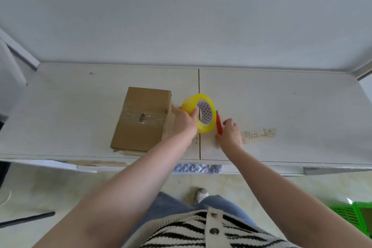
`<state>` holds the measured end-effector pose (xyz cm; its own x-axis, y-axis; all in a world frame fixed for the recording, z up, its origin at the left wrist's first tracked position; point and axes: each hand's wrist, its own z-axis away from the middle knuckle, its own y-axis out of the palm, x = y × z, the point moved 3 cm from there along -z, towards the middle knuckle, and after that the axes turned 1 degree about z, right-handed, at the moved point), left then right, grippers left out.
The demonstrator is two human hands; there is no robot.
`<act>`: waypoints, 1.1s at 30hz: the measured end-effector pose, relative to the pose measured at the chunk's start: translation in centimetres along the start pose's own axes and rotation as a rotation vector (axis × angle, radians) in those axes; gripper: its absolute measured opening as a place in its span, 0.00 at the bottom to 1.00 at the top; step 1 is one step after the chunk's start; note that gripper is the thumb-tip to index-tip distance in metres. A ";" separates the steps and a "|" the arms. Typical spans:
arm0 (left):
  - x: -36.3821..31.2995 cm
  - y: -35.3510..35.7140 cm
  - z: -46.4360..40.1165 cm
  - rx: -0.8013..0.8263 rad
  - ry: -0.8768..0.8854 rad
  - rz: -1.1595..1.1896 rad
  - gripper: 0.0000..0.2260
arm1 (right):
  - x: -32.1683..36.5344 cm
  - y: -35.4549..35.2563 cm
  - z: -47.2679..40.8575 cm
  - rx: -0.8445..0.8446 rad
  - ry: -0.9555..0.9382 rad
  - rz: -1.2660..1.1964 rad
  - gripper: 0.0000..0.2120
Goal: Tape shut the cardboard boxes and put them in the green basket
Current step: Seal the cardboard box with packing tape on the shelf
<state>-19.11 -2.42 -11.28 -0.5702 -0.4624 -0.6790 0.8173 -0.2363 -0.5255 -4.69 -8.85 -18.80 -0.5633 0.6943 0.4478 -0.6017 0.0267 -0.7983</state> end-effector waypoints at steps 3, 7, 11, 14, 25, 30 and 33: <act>0.7 1.5 -0.3 0.062 -0.114 0.178 0.23 | -2.6 -2.1 -1.1 -0.033 0.036 -0.049 0.13; 1.3 4.2 -0.3 0.147 -0.324 0.400 0.26 | -5.5 -4.6 -1.8 -0.075 0.067 -0.260 0.10; 1.2 7.3 -0.3 0.237 -0.391 0.536 0.22 | -6.8 -4.7 -2.2 -0.068 0.075 -0.304 0.10; 1.4 8.3 -0.6 0.168 -0.302 0.363 0.21 | -7.8 -5.3 -2.4 -0.127 0.091 -0.233 0.08; 1.9 9.4 -1.8 0.045 -0.222 0.059 0.22 | -9.4 -5.7 -3.5 -0.191 -0.055 -0.179 0.04; 1.7 9.2 -2.7 0.084 -0.133 0.013 0.20 | -8.9 -5.0 -3.8 -0.136 0.049 -0.291 0.03; 1.8 8.9 -2.8 0.081 -0.090 0.050 0.18 | -8.6 -4.6 -3.8 -0.124 0.085 -0.300 0.03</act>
<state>-13.10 -2.99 -18.61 -0.5217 -0.5490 -0.6530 0.8507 -0.2774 -0.4464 5.09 -12.22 -20.49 -0.3190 0.6999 0.6390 -0.6571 0.3226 -0.6813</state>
